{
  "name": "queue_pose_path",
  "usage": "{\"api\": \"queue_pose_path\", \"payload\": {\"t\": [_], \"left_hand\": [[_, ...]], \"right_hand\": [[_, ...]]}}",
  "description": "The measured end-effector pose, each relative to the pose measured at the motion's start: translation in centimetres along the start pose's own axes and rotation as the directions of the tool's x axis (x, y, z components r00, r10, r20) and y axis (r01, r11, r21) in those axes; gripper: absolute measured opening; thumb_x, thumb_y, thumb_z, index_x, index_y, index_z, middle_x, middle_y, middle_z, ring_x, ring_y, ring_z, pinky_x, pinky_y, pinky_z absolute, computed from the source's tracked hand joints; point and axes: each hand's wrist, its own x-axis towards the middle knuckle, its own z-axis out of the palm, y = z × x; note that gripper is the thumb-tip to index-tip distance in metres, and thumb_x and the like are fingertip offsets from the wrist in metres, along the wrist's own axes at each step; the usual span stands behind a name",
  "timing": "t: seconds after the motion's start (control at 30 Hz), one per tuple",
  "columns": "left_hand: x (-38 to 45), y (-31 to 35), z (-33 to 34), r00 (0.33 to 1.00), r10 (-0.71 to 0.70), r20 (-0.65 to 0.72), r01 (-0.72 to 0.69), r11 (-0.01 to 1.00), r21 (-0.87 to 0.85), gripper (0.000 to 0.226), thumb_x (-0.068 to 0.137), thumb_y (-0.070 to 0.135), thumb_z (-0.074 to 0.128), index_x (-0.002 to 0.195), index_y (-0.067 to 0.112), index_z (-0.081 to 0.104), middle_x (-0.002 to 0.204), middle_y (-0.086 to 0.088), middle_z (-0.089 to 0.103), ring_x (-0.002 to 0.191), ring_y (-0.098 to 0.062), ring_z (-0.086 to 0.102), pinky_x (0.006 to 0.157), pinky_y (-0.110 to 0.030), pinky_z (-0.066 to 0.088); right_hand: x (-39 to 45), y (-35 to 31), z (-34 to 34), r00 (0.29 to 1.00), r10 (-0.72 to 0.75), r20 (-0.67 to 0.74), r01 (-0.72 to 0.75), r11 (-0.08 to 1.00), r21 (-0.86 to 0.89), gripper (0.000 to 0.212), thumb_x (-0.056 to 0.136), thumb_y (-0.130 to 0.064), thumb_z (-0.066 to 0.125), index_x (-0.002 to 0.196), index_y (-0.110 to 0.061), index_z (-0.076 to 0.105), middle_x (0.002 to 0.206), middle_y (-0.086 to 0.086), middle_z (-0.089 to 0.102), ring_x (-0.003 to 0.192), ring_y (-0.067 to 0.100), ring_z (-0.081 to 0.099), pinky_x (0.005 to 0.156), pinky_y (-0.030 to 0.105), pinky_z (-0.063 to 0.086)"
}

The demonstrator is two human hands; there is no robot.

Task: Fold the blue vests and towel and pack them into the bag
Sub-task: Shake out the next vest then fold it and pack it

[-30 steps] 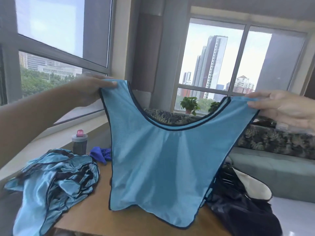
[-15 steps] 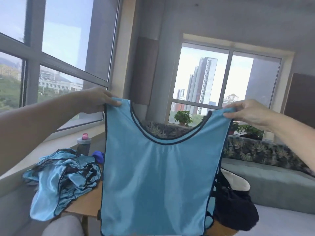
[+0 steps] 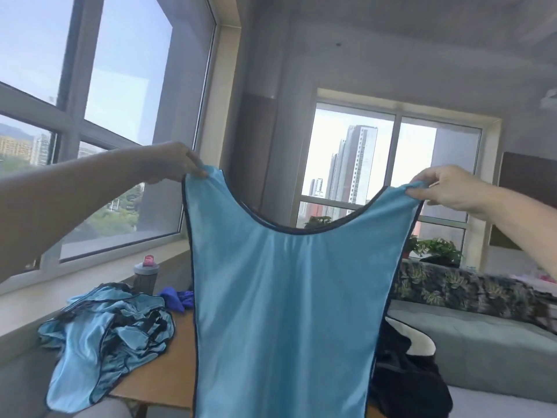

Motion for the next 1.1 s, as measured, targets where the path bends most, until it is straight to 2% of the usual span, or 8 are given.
{"api": "queue_pose_path", "payload": {"t": [0.07, 0.17, 0.4, 0.5, 0.6, 0.73, 0.9, 1.1], "left_hand": [[0.2, -0.2, 1.0, 1.0, -0.01, 0.025, 0.007, 0.993, 0.121, 0.019, 0.08, 0.022, 0.088, 0.089, 0.011, 0.075, 0.103, -0.011, 0.068, 0.099, -0.026, 0.057, 0.084, -0.034, 0.043], [-0.7, 0.3, 2.3, 0.99, -0.011, 0.141, -0.018, 0.98, 0.198, 0.018, 0.074, 0.021, 0.091, 0.081, 0.009, 0.079, 0.083, -0.009, 0.068, 0.077, -0.021, 0.054, 0.066, -0.028, 0.044], [-1.5, 1.9, 3.1, 0.929, -0.141, 0.342, 0.049, 0.963, 0.265, 0.01, 0.083, 0.011, 0.083, 0.074, 0.008, 0.078, 0.055, 0.003, 0.054, 0.059, -0.013, 0.036, 0.046, -0.017, 0.035], [-1.5, 1.5, 3.0, 0.919, -0.145, 0.367, 0.06, 0.97, 0.234, 0.008, 0.086, 0.01, 0.08, 0.081, 0.004, 0.077, 0.059, 0.005, 0.062, 0.061, -0.011, 0.047, 0.05, -0.014, 0.043], [-1.4, 0.5, 3.5, 0.902, -0.15, 0.404, 0.073, 0.977, 0.201, 0.008, 0.09, 0.009, 0.076, 0.088, 0.001, 0.077, 0.082, -0.003, 0.072, 0.075, -0.011, 0.064, 0.065, -0.017, 0.055], [-2.0, -1.0, 5.8, 0.926, -0.135, 0.353, 0.039, 0.963, 0.265, 0.007, 0.097, 0.006, 0.066, 0.104, 0.004, 0.064, 0.097, -0.015, 0.071, 0.072, -0.019, 0.075, 0.066, -0.025, 0.062], [-3.2, -1.2, 8.6, 0.928, 0.006, 0.372, -0.191, 0.866, 0.462, 0.002, 0.106, 0.013, 0.051, 0.107, 0.011, 0.052, 0.098, -0.014, 0.066, 0.071, -0.026, 0.073, 0.069, -0.043, 0.063], [-3.8, -2.9, 11.5, 0.92, 0.154, 0.362, -0.346, 0.753, 0.56, 0.006, 0.106, 0.018, 0.045, 0.109, 0.018, 0.051, 0.081, -0.003, 0.062, 0.068, -0.023, 0.063, 0.059, -0.034, 0.047]], "right_hand": [[-0.6, 0.5, 0.9, 0.999, -0.03, 0.026, 0.034, 0.982, -0.188, 0.021, 0.085, -0.028, 0.082, 0.096, -0.011, 0.074, 0.101, 0.0, 0.064, 0.096, 0.022, 0.057, 0.082, 0.034, 0.043], [-1.2, 0.2, 2.2, 0.99, 0.023, 0.138, 0.025, 0.94, -0.339, 0.017, 0.077, -0.026, 0.088, 0.081, -0.016, 0.076, 0.086, -0.006, 0.066, 0.086, 0.019, 0.06, 0.065, 0.029, 0.041], [-1.6, -0.5, 2.9, 0.944, 0.176, 0.278, -0.175, 0.984, -0.029, 0.013, 0.077, -0.001, 0.085, 0.087, -0.001, 0.077, 0.101, 0.013, 0.069, 0.091, 0.025, 0.063, 0.066, 0.026, 0.051], [-1.7, 0.2, 3.3, 0.93, 0.157, 0.333, -0.18, 0.983, 0.04, 0.017, 0.083, 0.002, 0.078, 0.099, 0.001, 0.072, 0.113, 0.015, 0.064, 0.101, 0.027, 0.067, 0.075, 0.028, 0.059], [-2.3, 1.0, 4.3, 0.897, 0.129, 0.423, -0.169, 0.984, 0.06, 0.015, 0.09, 0.0, 0.072, 0.104, 0.001, 0.07, 0.116, 0.013, 0.066, 0.101, 0.022, 0.071, 0.086, 0.029, 0.06], [-3.6, 1.7, 6.1, 0.807, 0.105, 0.581, -0.072, 0.994, -0.08, 0.025, 0.096, -0.019, 0.07, 0.084, 0.002, 0.073, 0.092, 0.004, 0.074, 0.087, 0.013, 0.073, 0.086, 0.025, 0.059], [-4.9, 1.8, 8.4, 0.911, 0.048, 0.41, 0.073, 0.959, -0.274, 0.014, 0.1, -0.028, 0.063, 0.096, -0.015, 0.064, 0.096, 0.006, 0.066, 0.066, 0.014, 0.075, 0.063, 0.03, 0.05], [-6.2, 1.3, 12.2, 0.979, -0.044, 0.201, 0.078, 0.983, -0.166, 0.013, 0.105, -0.027, 0.054, 0.095, -0.018, 0.057, 0.093, 0.006, 0.062, 0.055, 0.008, 0.07, 0.05, 0.026, 0.042]]}}
